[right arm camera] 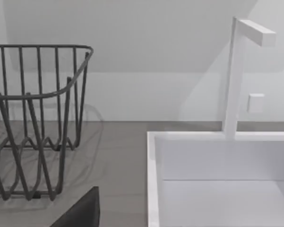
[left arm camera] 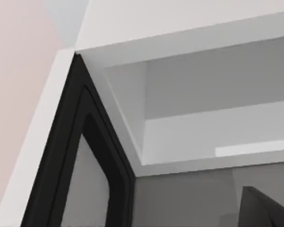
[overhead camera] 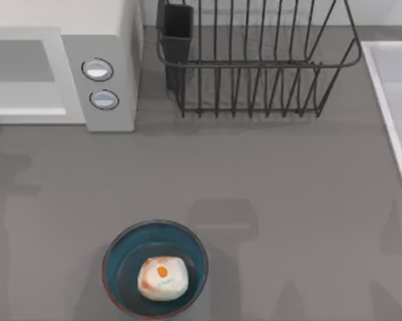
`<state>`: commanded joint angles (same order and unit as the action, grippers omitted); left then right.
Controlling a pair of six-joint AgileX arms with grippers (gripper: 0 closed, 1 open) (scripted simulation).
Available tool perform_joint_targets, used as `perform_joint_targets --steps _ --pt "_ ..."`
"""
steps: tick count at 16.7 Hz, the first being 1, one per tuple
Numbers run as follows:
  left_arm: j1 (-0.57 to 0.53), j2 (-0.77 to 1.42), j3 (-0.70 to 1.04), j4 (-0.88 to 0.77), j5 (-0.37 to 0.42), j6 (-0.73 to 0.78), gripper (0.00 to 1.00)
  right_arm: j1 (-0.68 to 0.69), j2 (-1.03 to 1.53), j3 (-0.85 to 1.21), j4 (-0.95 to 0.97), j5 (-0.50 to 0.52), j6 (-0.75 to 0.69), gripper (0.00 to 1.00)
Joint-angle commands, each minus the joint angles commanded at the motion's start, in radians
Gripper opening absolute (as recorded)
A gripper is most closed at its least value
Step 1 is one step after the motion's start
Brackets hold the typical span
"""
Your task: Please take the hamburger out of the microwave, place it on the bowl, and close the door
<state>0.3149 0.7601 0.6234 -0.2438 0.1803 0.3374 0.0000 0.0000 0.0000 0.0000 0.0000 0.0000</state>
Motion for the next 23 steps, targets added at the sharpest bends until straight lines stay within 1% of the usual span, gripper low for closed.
perform_joint_targets --steps 7,10,12,15,21,23 --pt "0.452 0.616 0.482 -0.321 0.301 0.363 0.0 0.0 0.0 0.0 0.0 0.0 0.0 1.0" --pt "0.604 0.828 0.642 -0.429 0.403 0.484 0.0 0.0 0.0 0.0 0.0 0.0 0.0 1.0" --pt "0.677 0.928 0.716 -0.481 0.453 0.542 0.0 0.0 0.0 0.0 0.0 0.0 0.0 1.0" --pt "0.734 1.001 0.773 -0.521 0.491 0.587 0.0 0.0 0.0 0.0 0.0 0.0 0.0 1.0" --pt "0.734 1.003 0.77 -0.517 0.489 0.589 0.0 0.0 0.0 0.0 0.0 0.0 0.0 1.0" --pt "0.734 1.017 0.74 -0.482 0.49 0.59 0.0 0.0 0.0 0.0 0.0 0.0 0.0 1.0"
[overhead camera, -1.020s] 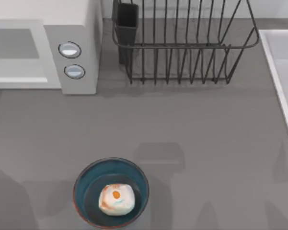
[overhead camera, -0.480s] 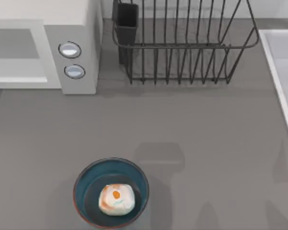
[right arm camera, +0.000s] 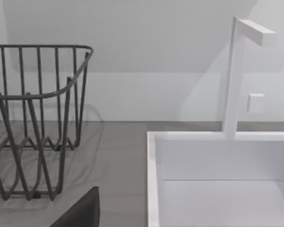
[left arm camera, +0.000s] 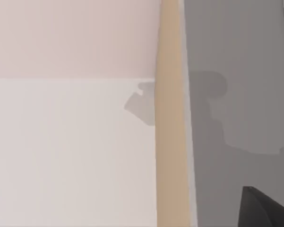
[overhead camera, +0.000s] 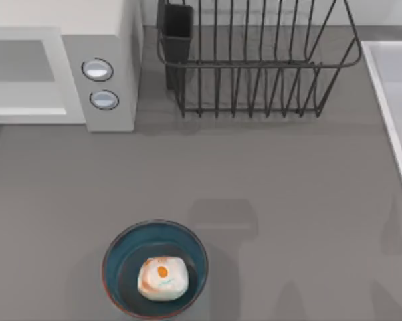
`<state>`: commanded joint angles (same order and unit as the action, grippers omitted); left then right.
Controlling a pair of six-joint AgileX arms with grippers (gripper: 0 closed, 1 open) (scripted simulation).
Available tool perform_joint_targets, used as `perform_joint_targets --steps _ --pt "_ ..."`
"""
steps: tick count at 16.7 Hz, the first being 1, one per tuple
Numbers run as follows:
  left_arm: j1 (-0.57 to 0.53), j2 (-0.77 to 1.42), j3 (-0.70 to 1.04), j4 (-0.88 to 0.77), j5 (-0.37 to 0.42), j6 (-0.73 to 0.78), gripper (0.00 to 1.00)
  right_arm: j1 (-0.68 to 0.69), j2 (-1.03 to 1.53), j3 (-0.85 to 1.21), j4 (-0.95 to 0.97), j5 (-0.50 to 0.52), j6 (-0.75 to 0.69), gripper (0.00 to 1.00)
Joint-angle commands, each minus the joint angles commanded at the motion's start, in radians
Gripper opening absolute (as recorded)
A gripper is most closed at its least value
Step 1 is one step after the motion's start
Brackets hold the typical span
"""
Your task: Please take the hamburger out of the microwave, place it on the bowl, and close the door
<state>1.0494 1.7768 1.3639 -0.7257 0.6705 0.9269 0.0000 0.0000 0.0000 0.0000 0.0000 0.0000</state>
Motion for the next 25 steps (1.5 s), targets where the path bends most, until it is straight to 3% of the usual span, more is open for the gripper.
perform_joint_targets --steps 7,14,25 --pt "0.005 0.093 -0.199 0.305 0.004 0.004 0.0 0.0 0.0 0.0 0.0 0.0 0.0 1.0" --pt "0.0 0.1 -0.232 0.339 0.004 0.002 0.0 0.0 0.0 0.0 0.0 0.0 0.0 1.0" --pt "-0.169 -0.208 -0.614 0.525 -0.079 -0.185 0.0 0.0 0.0 0.0 0.0 0.0 0.0 1.0"
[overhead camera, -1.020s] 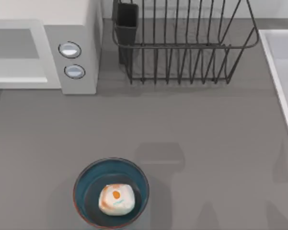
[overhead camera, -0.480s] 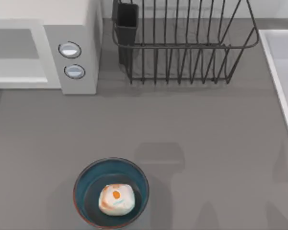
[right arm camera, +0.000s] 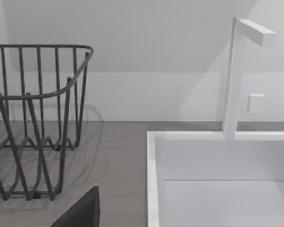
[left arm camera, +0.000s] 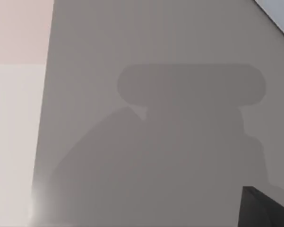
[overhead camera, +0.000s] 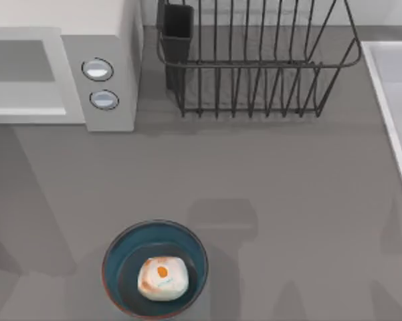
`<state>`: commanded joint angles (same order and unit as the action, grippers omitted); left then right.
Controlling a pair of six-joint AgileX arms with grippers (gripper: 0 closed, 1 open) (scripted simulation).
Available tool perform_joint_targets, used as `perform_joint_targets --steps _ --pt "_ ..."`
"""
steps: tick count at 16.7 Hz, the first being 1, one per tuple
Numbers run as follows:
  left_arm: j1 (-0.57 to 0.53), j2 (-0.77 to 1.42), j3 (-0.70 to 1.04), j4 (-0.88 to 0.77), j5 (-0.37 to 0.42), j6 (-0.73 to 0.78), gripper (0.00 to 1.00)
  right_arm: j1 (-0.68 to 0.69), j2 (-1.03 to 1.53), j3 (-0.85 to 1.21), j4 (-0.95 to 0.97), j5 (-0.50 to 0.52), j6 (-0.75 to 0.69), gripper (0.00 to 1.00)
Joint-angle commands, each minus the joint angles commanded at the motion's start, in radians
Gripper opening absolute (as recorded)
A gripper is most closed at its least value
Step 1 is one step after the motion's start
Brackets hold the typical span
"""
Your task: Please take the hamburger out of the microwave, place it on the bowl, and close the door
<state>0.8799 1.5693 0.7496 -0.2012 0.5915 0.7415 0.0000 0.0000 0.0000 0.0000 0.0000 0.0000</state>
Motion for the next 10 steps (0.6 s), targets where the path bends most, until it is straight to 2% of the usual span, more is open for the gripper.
perform_joint_targets --steps 6,10 --pt "-0.011 -0.014 -0.018 0.005 -0.008 -0.016 0.0 0.0 0.0 0.0 0.0 0.0 0.0 1.0" --pt "-0.155 -0.165 -0.147 0.053 -0.089 -0.15 0.0 0.0 0.0 0.0 0.0 0.0 0.0 1.0"
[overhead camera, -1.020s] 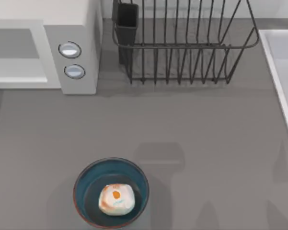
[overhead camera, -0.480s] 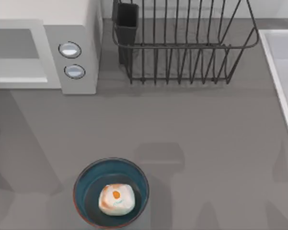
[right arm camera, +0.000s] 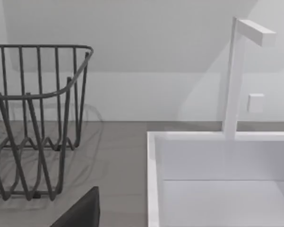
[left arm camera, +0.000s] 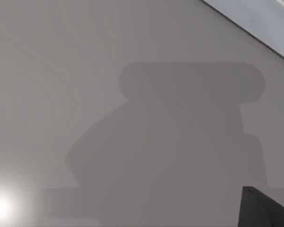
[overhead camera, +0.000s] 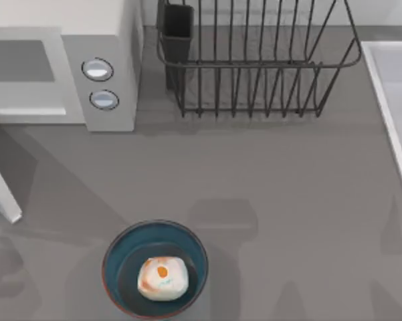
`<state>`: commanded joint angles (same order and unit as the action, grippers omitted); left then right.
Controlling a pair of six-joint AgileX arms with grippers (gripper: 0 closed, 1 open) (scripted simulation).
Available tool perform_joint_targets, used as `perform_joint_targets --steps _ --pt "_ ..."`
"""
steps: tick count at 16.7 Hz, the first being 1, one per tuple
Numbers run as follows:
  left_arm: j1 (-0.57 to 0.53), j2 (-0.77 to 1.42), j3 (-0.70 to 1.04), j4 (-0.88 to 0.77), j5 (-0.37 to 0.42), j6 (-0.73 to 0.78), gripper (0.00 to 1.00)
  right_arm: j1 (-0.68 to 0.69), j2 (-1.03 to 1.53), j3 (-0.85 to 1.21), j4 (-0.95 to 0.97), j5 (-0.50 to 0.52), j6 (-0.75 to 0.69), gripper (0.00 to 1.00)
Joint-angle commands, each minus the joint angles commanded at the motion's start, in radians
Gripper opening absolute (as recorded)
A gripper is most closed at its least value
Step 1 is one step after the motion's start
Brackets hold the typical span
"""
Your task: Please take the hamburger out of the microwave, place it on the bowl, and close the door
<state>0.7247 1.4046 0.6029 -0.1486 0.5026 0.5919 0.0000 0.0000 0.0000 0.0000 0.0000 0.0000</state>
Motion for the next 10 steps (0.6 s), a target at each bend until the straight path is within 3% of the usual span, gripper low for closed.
perform_joint_targets --steps 4,10 --pt "-0.136 -0.138 -0.127 0.048 -0.08 -0.13 0.0 0.0 0.0 0.0 0.0 0.0 0.0 1.0" --pt "-0.155 -0.148 -0.137 0.05 -0.094 -0.151 0.0 0.0 0.0 0.0 0.0 0.0 0.0 1.0"
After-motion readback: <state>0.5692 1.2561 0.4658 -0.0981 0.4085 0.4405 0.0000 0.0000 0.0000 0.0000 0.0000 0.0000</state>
